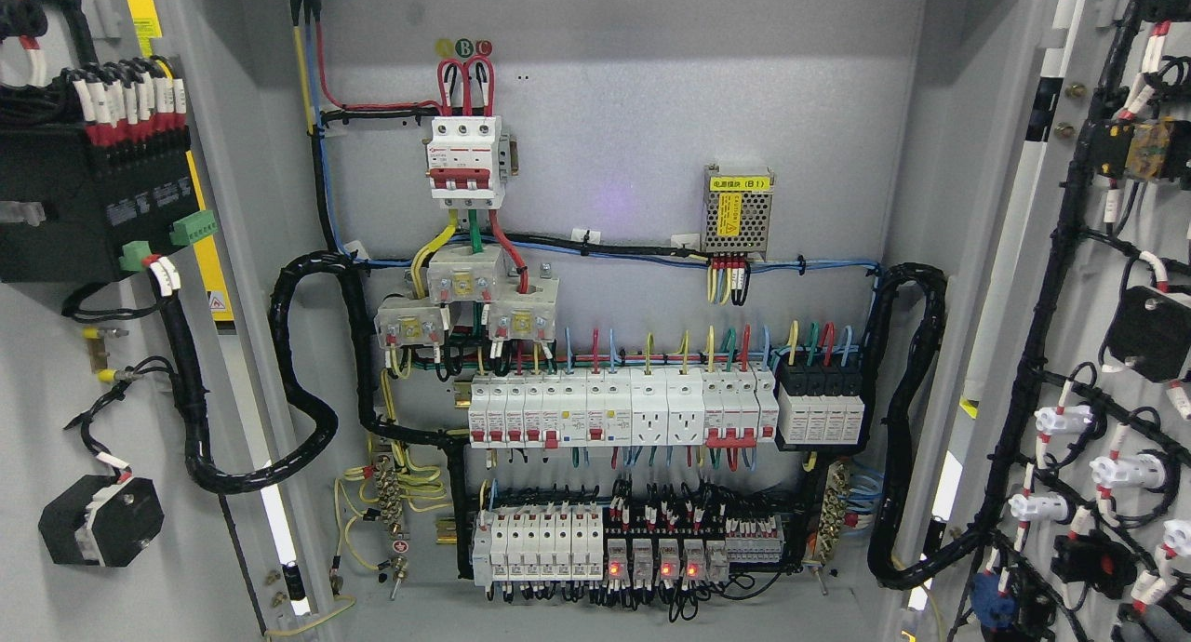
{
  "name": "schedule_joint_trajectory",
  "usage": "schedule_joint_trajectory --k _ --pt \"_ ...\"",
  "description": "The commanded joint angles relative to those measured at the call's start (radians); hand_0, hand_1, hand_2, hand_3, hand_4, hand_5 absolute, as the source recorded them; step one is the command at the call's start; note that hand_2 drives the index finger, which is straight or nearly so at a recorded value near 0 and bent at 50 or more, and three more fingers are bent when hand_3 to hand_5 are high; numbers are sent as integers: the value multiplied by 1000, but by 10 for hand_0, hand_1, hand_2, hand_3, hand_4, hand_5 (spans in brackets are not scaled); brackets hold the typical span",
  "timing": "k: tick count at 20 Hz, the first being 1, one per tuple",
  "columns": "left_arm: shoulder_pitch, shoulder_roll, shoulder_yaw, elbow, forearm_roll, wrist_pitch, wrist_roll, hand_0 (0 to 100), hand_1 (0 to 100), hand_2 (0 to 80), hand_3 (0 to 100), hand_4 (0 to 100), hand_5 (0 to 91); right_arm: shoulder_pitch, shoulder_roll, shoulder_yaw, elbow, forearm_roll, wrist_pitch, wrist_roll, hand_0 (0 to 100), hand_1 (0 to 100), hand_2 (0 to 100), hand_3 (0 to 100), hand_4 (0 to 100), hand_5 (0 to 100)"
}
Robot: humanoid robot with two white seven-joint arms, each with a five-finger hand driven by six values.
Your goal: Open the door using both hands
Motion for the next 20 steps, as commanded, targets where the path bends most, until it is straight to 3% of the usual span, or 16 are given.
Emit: schedule_joint_trajectory --k 1,10,20 --pt "-36 85 55 128 21 3 -5 120 556 0 0 0 0 19 -3 -51 -3 -34 -4 -1 0 500 40 0 0 0" --pt "-38 203 96 227 132 7 -5 120 556 0 0 0 0 39 -3 -62 -8 -67 -4 -1 0 500 40 0 0 0" --pt "-53 264 125 312 172 16 -6 120 556 0 0 0 0 42 -12 -97 -1 -156 3 -1 0 500 40 0 0 0"
